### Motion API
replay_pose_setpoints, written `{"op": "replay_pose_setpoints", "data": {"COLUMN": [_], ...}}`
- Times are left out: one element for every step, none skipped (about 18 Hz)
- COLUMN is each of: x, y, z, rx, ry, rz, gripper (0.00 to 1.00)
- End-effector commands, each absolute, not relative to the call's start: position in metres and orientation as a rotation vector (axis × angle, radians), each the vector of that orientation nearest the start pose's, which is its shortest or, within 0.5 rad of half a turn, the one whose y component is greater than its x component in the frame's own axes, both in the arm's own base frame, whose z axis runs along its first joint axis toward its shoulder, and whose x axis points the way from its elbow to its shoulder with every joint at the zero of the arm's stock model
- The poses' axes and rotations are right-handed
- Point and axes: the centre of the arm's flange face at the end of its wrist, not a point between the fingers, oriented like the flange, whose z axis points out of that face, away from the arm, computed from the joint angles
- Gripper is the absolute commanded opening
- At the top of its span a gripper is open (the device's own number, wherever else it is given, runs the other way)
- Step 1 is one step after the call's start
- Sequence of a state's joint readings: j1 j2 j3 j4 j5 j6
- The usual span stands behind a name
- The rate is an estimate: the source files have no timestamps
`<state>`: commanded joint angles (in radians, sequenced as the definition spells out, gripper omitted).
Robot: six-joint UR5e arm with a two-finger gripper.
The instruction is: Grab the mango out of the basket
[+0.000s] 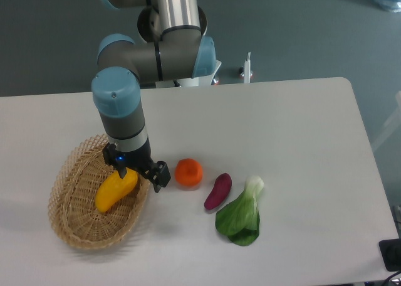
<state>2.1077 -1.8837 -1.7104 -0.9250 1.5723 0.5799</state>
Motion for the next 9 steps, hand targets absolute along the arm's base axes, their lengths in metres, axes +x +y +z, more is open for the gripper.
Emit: {"op": "replay_pose_setpoints", "data": {"x": [-0.1928, -0.1921, -0.1925, -0.1913, -0.1910, -0.1908, -0.1905, -0.1905, -0.1899], "y": [0.5825, 0.5818, 0.5814, 0.5812, 0.5809, 0.5809, 0.5805, 0.5803, 0.5809], "z": [0.3139, 0.3134, 0.3141, 0.3158, 0.3151, 0.3149, 0.3153, 0.3149, 0.3156], "rx": [-2.979, -2.979, -2.978, -2.976, -2.977, -2.978, -2.976, -2.975, -2.974], "ry": [0.064, 0.064, 0.060, 0.049, 0.047, 0.044, 0.040, 0.029, 0.012], "rz": [0.151, 0.145, 0.141, 0.141, 0.138, 0.135, 0.135, 0.136, 0.137], "gripper": [1.00, 1.00, 1.00, 1.00, 1.00, 1.00, 1.00, 1.00, 1.00]}}
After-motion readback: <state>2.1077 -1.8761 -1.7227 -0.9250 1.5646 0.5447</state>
